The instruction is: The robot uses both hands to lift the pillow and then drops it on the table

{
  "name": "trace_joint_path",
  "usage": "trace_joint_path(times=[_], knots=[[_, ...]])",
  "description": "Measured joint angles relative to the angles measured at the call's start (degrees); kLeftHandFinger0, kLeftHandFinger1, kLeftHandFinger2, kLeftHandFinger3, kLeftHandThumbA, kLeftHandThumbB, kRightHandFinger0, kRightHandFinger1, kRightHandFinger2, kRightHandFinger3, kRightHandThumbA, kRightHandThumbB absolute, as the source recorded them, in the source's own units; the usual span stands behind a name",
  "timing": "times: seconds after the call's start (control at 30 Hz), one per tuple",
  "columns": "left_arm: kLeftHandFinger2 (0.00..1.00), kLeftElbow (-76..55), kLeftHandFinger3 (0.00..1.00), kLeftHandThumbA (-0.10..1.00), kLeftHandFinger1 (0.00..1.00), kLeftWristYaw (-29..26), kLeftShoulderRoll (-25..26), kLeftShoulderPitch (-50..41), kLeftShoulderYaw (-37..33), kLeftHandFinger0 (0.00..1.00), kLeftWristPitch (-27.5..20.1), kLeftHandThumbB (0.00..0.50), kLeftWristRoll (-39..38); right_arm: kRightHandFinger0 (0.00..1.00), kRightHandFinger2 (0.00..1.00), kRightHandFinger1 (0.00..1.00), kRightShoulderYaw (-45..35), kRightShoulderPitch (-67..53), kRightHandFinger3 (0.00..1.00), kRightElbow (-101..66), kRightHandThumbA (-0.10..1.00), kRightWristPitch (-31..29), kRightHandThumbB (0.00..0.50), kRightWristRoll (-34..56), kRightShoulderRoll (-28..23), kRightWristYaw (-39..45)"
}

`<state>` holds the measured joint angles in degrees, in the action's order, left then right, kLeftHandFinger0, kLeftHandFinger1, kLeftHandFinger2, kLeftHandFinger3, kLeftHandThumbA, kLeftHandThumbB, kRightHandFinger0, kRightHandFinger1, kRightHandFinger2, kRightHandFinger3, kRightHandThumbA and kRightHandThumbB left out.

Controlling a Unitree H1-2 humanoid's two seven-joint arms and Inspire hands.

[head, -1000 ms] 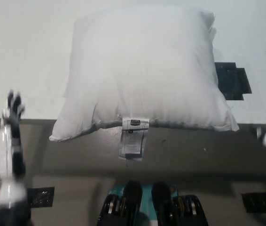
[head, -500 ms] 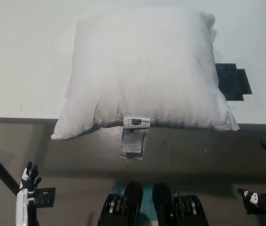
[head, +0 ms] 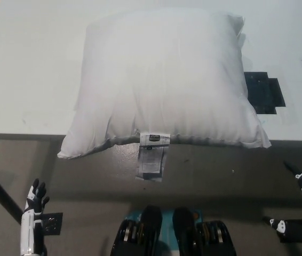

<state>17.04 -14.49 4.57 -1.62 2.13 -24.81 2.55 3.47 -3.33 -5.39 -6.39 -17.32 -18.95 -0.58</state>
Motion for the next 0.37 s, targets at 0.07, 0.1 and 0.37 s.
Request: trace_joint_path(times=[0.07, 0.1, 0.37], knots=[[1.0, 0.1, 1.0, 1.0, 1.0, -0.1, 0.0, -0.1, -0.4, 1.0, 0.0, 0.182, 0.2, 1.0, 1.0, 1.0, 0.0, 0.0, 1.0, 0.0, 1.0, 0.0, 0.001, -0.1, -0.2, 0.2], [1.0, 0.1, 1.0, 1.0, 1.0, -0.1, 0.1, -0.1, -0.7, 1.0, 0.0, 0.183, 0.3, 1.0, 1.0, 1.0, 0.0, 0.0, 1.0, 0.0, 1.0, 0.0, 0.0, -0.2, -0.3, 0.2], [1.0, 0.4, 1.0, 1.0, 1.0, -0.1, 0.3, -0.1, -1.2, 1.0, -0.1, 0.167, 0.6, 1.0, 1.0, 1.0, 0.0, 0.0, 1.0, 0.1, 1.0, 0.0, 0.005, -0.9, -0.5, 0.6]])
